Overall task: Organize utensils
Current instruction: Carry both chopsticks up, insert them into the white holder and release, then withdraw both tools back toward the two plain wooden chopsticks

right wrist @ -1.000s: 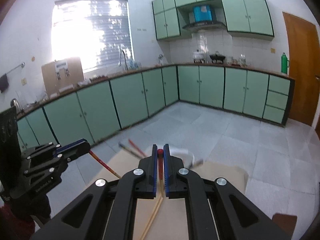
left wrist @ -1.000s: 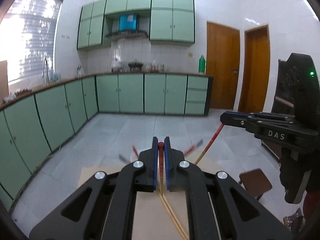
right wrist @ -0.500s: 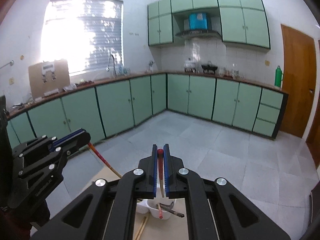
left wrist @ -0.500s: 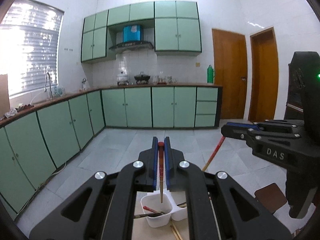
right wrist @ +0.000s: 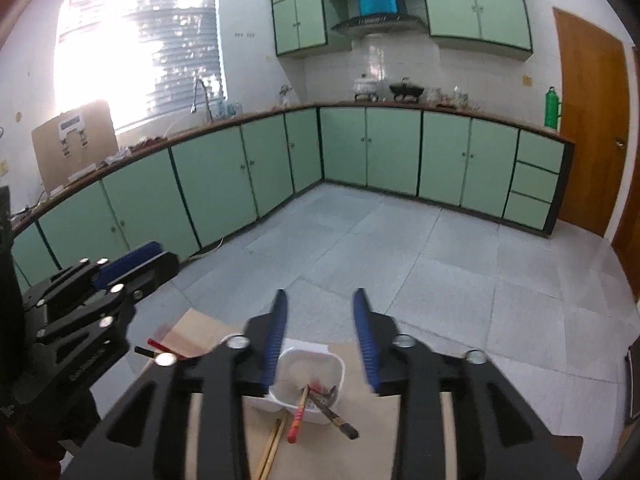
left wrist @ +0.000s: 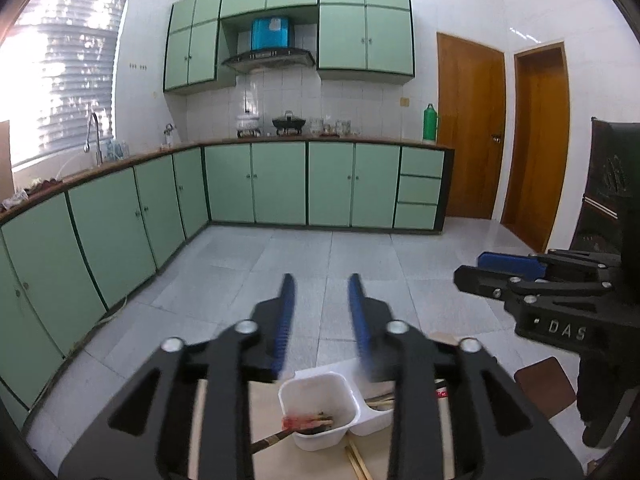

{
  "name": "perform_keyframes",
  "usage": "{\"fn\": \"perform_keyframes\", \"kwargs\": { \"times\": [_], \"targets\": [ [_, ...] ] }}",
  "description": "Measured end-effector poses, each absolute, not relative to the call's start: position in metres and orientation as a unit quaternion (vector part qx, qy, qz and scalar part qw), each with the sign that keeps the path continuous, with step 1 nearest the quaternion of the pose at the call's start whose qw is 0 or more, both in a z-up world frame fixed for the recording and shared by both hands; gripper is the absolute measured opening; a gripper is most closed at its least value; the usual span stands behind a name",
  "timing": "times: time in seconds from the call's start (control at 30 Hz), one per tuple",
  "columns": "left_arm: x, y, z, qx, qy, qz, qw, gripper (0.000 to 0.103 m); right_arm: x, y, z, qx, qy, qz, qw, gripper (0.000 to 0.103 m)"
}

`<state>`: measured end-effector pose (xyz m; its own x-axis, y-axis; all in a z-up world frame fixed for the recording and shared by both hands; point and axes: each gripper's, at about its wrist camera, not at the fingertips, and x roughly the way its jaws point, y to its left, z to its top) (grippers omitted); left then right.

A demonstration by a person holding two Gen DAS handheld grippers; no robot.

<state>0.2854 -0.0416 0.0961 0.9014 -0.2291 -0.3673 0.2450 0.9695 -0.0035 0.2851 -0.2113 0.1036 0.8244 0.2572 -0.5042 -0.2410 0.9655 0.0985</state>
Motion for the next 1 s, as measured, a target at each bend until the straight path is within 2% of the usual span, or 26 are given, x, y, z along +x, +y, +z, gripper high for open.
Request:
{"fn": "perform_keyframes", "kwargs": {
  "times": [0.1, 0.33, 0.43, 0.7, 1.0],
  "targets": [
    [0.268, -0.039, 0.103, 0.022, 0.173, -0.123, 0.977, 0.038, 0.267, -0.22, 0.109, 0.018, 0.246, 0.118, 0.962, 0.049],
    [0.199, -0.027, 0.096, 0.015, 0.15, -0.116, 0.982, 0.068, 0.204, -0.234, 0.101, 0.028, 0.212, 0.103, 0.971, 0.074],
    [0.177, -0.025, 0.082, 0.008, 0.159, -0.116, 0.98, 0.074, 0.178, -0.238, 0.088, 0.033, 0.209, 0.096, 0.973, 0.084],
    [0.131, -0.013, 0.024, 0.001, 0.215, -0.106, 0.971, 0.083, 0.121, -0.241, 0.038, 0.043, 0.228, 0.079, 0.969, 0.097],
    [0.112, 0.001, -0.056, 0.0, 0.308, -0.084, 0.948, 0.085, 0.097, -0.228, -0.029, 0.057, 0.287, 0.078, 0.953, 0.097]
  ]
}}
